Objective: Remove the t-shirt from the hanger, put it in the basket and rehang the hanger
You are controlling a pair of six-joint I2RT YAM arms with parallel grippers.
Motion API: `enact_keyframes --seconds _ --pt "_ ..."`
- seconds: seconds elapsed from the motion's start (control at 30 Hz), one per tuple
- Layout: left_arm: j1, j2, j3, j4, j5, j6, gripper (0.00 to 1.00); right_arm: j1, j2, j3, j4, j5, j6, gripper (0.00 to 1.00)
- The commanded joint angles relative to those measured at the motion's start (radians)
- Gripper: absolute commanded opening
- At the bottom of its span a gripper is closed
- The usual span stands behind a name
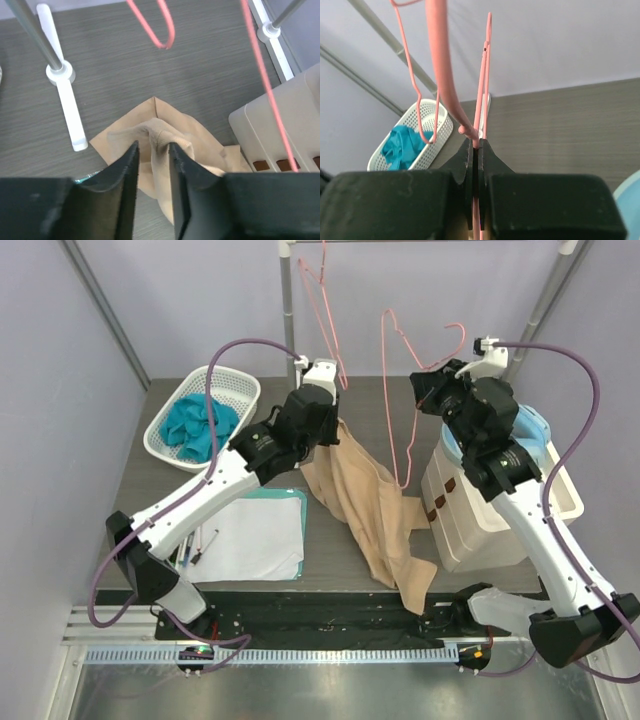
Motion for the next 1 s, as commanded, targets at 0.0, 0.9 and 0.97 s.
enact_keyframes --seconds 0.0,0.9,0.97 --pt "0.016 0.008 0.107 -0.090 0.120 0.046 0.36 0.005 -0.116 -0.043 -0.088 -0.098 -0.019 0.01" --pt "-0.073 0.031 -0.207 0.680 0.450 -1.044 0.59 0.005 -0.590 -0.439 -0.149 -0.330 -0.195 0.01" --pt "-0.078 0.058 -0.216 0.679 0.410 -1.126 0.59 0.005 -0.612 -0.448 -0.149 -0.331 -0.209 0.01"
